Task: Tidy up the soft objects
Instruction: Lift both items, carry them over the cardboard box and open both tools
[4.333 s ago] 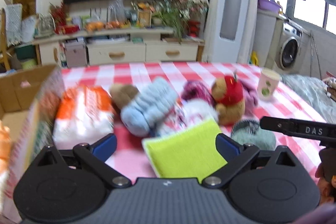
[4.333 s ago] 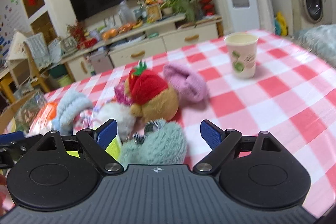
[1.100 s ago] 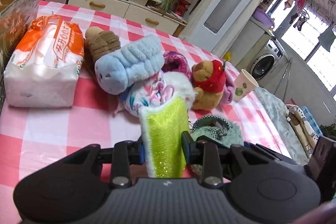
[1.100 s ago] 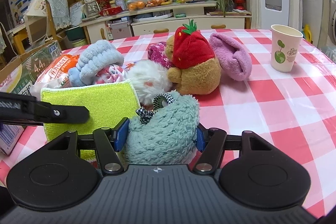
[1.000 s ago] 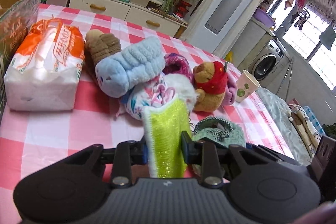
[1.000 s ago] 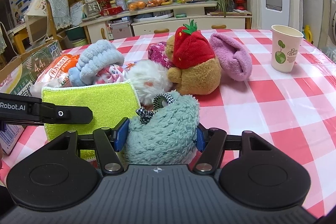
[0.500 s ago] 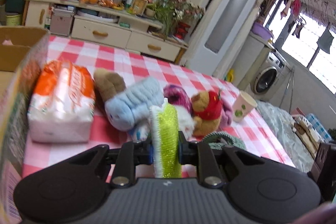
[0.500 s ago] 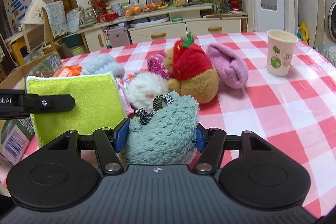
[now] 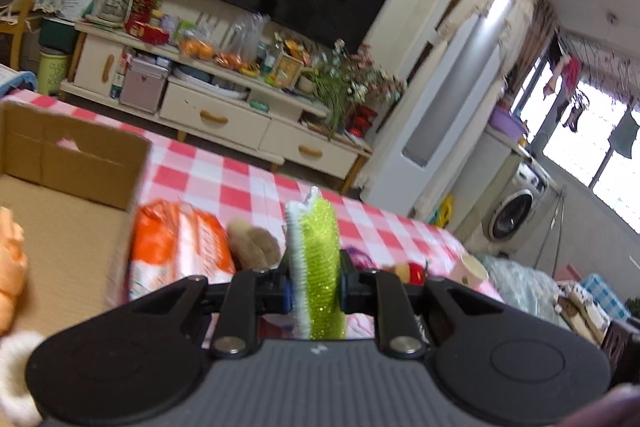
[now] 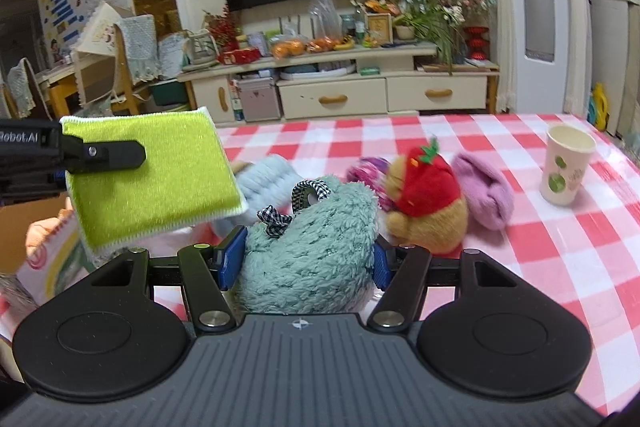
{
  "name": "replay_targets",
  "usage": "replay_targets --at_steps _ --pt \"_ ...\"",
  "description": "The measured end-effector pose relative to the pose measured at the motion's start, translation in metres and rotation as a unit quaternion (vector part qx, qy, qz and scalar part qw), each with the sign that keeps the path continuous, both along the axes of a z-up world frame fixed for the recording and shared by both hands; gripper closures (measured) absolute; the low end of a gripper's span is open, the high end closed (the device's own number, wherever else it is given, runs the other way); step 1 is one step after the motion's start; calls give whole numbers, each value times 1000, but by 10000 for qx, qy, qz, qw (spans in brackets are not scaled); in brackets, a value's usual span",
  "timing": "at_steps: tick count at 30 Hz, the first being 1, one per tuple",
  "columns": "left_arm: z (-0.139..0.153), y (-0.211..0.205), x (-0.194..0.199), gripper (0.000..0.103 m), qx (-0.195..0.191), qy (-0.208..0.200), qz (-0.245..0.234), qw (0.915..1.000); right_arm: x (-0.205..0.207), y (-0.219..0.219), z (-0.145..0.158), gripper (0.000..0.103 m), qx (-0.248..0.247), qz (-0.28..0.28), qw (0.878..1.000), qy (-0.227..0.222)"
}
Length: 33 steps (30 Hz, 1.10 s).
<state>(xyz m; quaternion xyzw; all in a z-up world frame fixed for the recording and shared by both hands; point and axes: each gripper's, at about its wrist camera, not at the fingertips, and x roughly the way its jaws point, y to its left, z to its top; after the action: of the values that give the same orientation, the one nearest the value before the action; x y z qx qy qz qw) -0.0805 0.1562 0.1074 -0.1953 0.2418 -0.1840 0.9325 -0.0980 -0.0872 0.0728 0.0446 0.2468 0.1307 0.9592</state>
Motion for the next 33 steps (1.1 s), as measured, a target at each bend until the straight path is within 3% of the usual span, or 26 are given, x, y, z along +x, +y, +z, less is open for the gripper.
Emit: replay_targets --at_steps 13,24,33 --pt "19 76 -2 85 -256 -257 920 9951 6 70 37 27 -29 743 9964 -400" --pt "14 125 8 85 -203 -21 1850 9825 17 147 53 26 83 1617 9851 -579" --pt "6 142 22 85 -88 302 2089 9774 27 187 45 25 -136 2035 9775 -546"
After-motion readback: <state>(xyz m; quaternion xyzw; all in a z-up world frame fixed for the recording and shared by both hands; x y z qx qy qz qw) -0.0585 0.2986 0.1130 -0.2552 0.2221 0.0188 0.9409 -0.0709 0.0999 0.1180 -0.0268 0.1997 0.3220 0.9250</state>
